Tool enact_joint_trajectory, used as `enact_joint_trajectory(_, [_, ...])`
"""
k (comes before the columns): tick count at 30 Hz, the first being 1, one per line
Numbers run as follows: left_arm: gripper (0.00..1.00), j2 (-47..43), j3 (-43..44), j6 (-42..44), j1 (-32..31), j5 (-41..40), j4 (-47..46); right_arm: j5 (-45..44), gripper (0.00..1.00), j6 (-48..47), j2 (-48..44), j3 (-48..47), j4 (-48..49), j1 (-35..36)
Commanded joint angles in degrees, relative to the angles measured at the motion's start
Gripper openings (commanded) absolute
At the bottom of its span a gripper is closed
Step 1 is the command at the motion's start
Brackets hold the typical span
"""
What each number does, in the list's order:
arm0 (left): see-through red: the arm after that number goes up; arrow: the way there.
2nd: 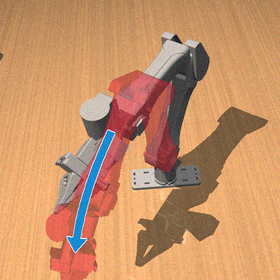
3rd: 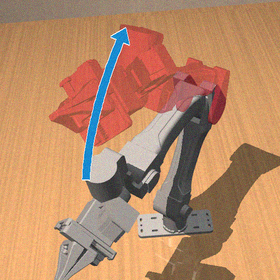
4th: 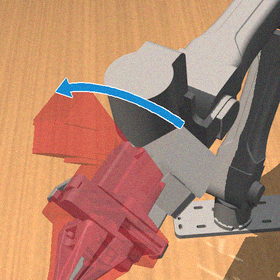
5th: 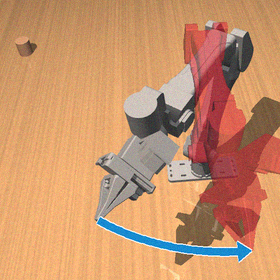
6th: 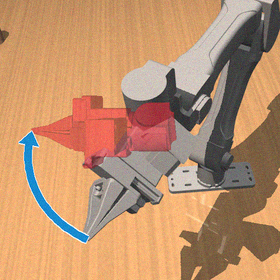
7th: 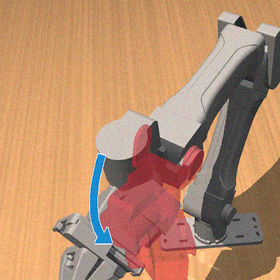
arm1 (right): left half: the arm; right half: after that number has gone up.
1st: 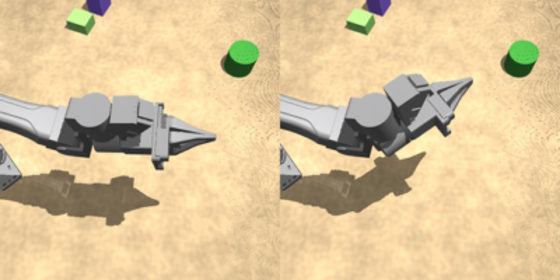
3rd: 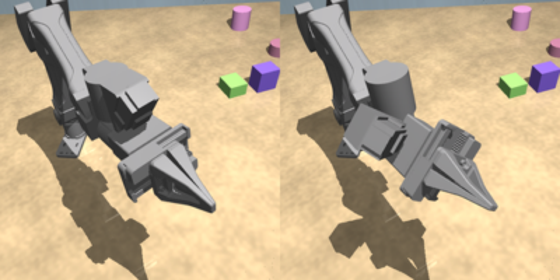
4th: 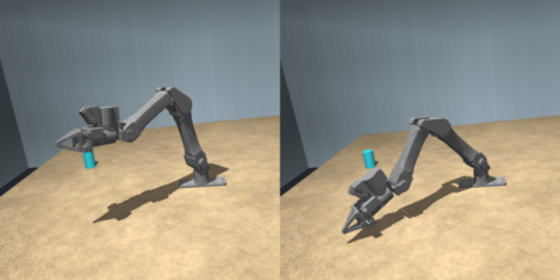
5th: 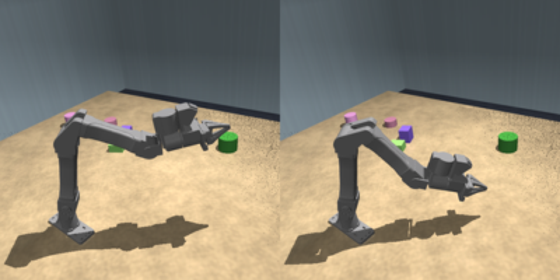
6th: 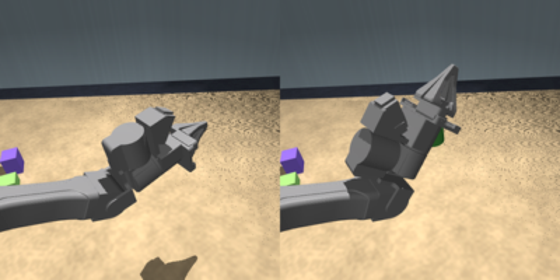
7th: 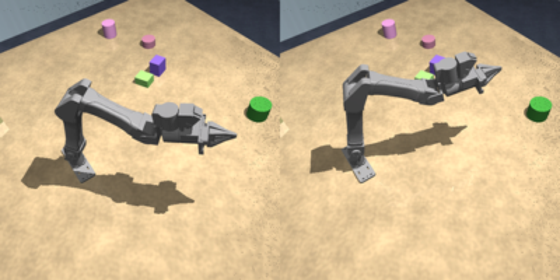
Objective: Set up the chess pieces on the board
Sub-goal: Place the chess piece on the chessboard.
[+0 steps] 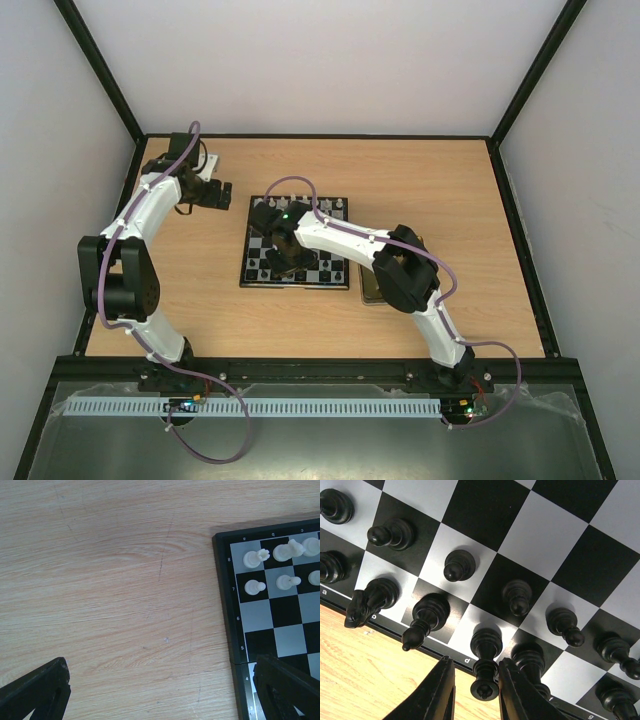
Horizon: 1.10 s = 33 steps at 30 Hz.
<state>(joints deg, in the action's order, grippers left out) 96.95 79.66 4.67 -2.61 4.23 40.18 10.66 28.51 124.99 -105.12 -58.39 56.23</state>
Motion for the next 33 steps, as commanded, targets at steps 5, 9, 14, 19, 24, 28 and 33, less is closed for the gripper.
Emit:
enact_joint_trajectory(5, [1.0,-0.16,1.02,-0.23,-0.21,-0.53,0.43,0.58,0.24,-0.46,-1.13,0.25,-0.75,0.68])
enact_joint_trajectory(9, [1.0,-0.11,1.03,-0.27,-0.29,-0.46,0.42,0.87,0.24,-0.55,-0.99,0.14,-0.71,0.75])
enact_joint_trajectory(14, [1.0,-0.07,1.04,-0.24,-0.28,-0.54,0.42,0.99,0.24,-0.65,-0.94,0.22,-0.68,0.86])
enact_joint_trajectory(19, [1.0,0.08,1.32,-0.27,-0.38,-0.63,0.55,0.08,0.24,-0.69,-0.95,0.26,-0.95,0.82])
enact_joint_trajectory(24, [1.0,0.26,1.6,-0.27,-0.46,-0.63,0.61,-1.21,0.31,-0.64,-0.98,0.34,-1.18,0.75])
enact_joint_trajectory(28, [1.0,0.35,1.72,-0.27,-0.55,-0.71,0.64,-1.85,0.32,-0.65,-1.08,0.26,-1.28,0.75])
enact_joint_trajectory(33, [1.0,0.52,1.73,-0.26,-0.64,-0.8,0.7,-2.43,0.31,-0.65,-1.29,-0.01,-1.24,0.64])
